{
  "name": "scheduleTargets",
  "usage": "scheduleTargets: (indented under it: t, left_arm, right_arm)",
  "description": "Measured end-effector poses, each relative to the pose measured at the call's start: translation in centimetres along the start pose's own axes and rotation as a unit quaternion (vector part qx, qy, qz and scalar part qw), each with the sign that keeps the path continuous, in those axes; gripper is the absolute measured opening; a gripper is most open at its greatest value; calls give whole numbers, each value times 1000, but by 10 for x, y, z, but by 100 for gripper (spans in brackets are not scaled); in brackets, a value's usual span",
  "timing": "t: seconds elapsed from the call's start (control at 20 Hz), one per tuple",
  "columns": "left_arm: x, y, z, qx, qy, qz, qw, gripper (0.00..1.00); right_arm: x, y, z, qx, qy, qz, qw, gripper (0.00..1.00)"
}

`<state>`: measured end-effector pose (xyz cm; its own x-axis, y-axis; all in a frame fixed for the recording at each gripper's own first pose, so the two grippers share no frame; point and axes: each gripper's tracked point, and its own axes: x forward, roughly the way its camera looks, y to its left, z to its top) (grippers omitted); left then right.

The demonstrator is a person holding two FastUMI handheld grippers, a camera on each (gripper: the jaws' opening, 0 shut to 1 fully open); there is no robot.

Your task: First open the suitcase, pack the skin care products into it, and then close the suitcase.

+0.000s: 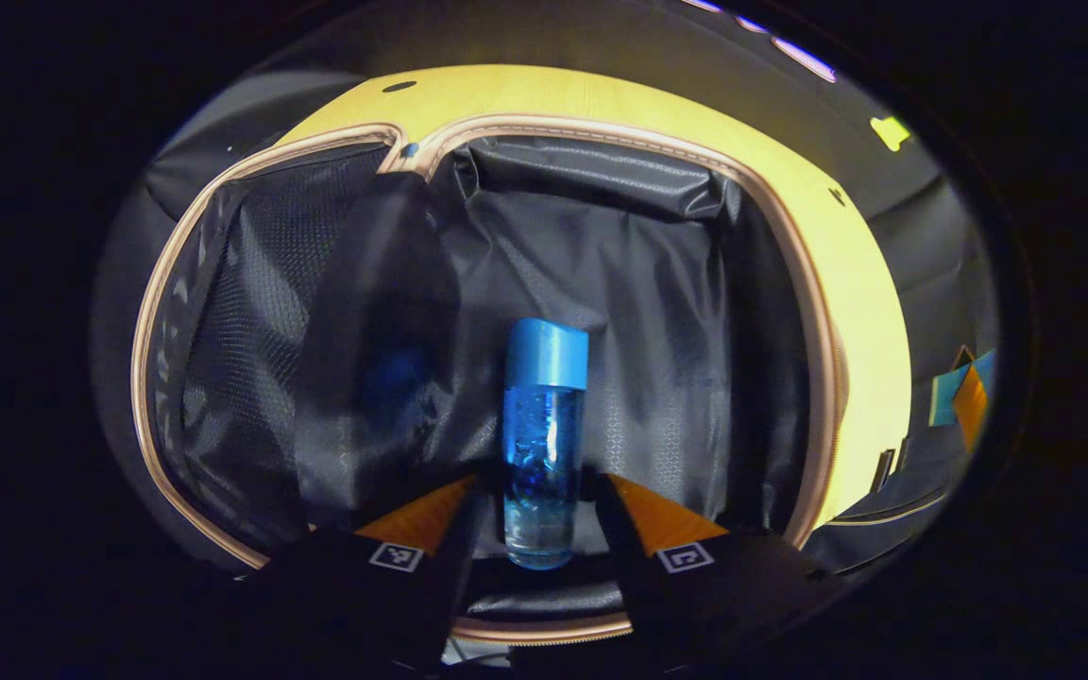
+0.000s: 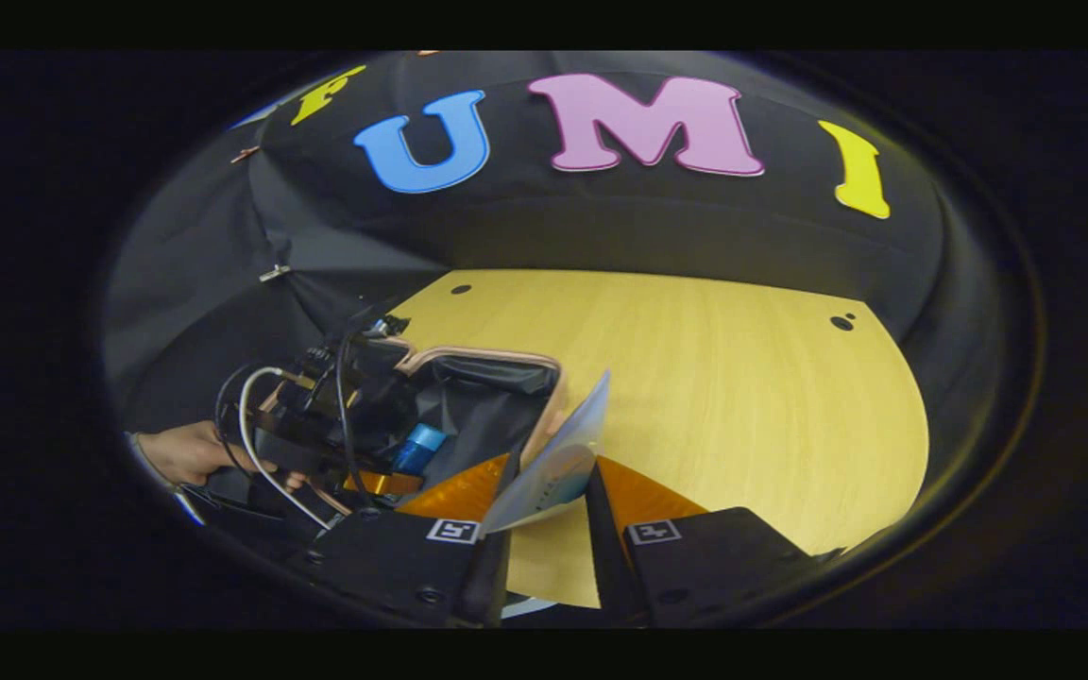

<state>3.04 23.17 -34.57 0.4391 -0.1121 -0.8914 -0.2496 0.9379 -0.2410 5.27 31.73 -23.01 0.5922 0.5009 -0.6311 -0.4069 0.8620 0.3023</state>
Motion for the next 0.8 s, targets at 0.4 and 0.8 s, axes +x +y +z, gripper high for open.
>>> scheduleTargets:
  t: [0.4,0.8]
  left_arm:
    - [-102,56,46,-59,-148,-60,985,89]
    - [-130,198,8,-118,-162,25,979,89]
  right_arm:
    - [50,87,-50,54,131,104,984,41]
    - [103,102,-137,68,309,43,948,34]
